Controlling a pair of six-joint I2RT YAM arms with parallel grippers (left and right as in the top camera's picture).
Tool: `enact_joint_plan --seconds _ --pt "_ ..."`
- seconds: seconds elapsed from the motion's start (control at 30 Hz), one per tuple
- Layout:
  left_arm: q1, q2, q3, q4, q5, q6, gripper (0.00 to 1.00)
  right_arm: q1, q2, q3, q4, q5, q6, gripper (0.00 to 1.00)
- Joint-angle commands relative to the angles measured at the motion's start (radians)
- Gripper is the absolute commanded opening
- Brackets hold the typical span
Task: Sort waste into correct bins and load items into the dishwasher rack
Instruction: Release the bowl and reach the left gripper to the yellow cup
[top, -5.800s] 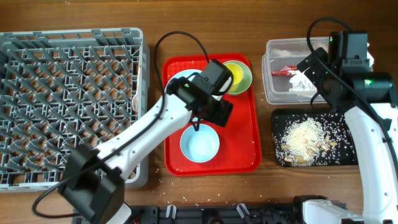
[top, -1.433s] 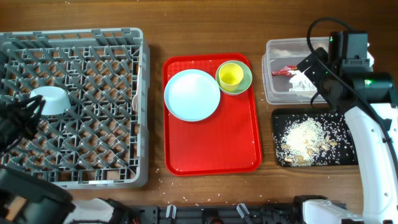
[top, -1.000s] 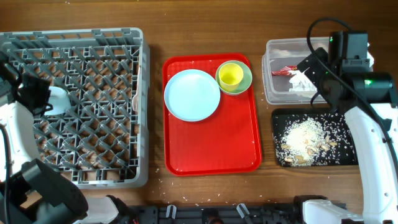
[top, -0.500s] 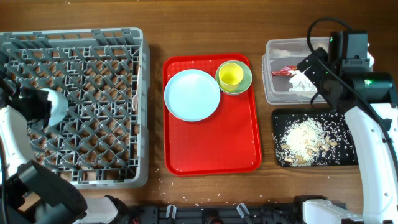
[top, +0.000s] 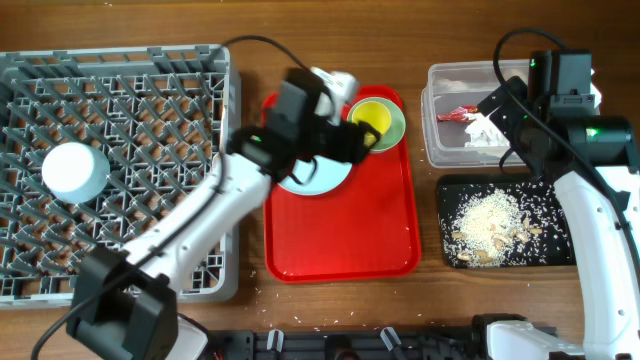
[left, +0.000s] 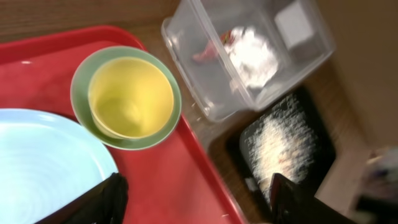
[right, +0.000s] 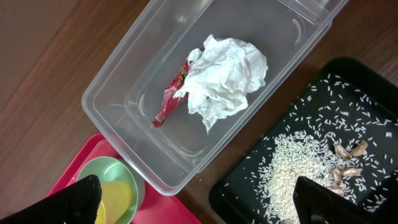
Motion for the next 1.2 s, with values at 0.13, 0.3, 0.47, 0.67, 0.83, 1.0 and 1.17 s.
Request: enact_joint_plan --seconds 0.13,0.3,0.47,0.67,0.83,1.0,1.17 --pt "-0.087 0.097 0.351 -0.556 -0.183 0.359 1.00 0.000 -0.010 0.011 0.002 0.022 0.007 1.00" --pt "-0.082 0.118 0.390 -0.423 -0.215 0.349 1.00 0.000 -0.010 0.011 0.001 0.022 0.007 1.00" --pt "-0.088 0.232 0.389 -0.204 -0.214 0.350 0.93 0.000 -0.010 0.011 0.002 0.022 0.007 1.00" --pt "-0.105 0.450 0.389 -0.105 -0.212 0.432 0.84 0.000 -0.010 0.011 0.002 0.021 0.007 1.00" --pt "-0.121 0.462 0.389 -0.107 -0.211 0.439 0.72 0.000 -0.010 0.011 0.002 0.022 0.007 1.00" --pt "-0.121 0.470 0.389 -0.139 -0.211 0.439 0.44 0.000 -0.010 0.011 0.002 0.022 0.007 1.00" --pt "-0.121 0.501 0.389 -0.131 -0.211 0.435 0.24 0.000 -0.010 0.011 0.002 0.022 0.007 1.00"
